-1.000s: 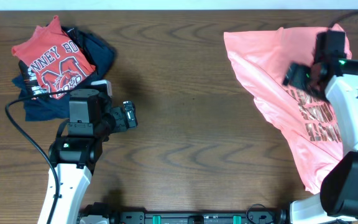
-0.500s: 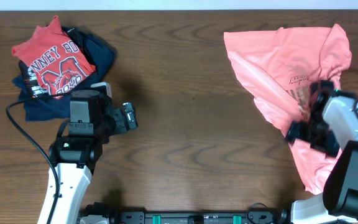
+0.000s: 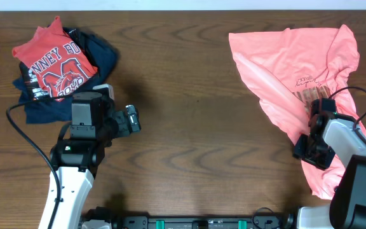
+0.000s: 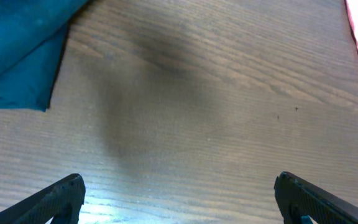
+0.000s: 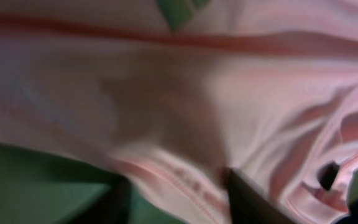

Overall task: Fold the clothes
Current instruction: 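Lift and shake the pink shirt with the right gripper, spreading it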

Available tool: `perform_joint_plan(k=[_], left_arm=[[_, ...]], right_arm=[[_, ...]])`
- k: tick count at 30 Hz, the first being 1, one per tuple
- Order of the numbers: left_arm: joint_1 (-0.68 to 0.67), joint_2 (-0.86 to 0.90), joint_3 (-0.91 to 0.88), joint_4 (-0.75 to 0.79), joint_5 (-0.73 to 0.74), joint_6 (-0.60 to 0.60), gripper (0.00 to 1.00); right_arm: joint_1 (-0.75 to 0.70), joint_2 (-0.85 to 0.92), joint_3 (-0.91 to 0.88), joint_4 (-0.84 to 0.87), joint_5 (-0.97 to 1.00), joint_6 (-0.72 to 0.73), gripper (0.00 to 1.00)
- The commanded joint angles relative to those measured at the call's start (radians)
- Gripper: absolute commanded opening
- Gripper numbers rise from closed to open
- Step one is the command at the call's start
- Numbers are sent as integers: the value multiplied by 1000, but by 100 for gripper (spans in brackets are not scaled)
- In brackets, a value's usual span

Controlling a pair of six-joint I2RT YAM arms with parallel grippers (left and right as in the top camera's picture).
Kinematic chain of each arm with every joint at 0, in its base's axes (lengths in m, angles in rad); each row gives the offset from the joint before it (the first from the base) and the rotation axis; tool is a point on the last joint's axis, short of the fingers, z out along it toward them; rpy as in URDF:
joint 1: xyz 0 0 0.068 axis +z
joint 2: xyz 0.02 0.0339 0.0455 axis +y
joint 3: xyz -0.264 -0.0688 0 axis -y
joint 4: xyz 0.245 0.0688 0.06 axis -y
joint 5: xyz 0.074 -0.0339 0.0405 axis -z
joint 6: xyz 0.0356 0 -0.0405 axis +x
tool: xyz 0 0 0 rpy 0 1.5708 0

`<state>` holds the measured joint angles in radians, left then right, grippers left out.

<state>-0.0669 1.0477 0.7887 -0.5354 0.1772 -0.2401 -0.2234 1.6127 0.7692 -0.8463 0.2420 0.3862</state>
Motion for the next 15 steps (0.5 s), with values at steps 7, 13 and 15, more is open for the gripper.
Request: perform_joint_plan(k=[7,13,15], left_arm=[[4,3,19,-2,-1,-10,98],[4,3,19,-1,-1,-9,98],[4,3,19,-1,-1,-9,98]], right_arm=[[-23,67,-67,39,38,62,21],[-14,67,-67,85,-295,-142,1],[0,67,-66,89,-401,-190,1]])
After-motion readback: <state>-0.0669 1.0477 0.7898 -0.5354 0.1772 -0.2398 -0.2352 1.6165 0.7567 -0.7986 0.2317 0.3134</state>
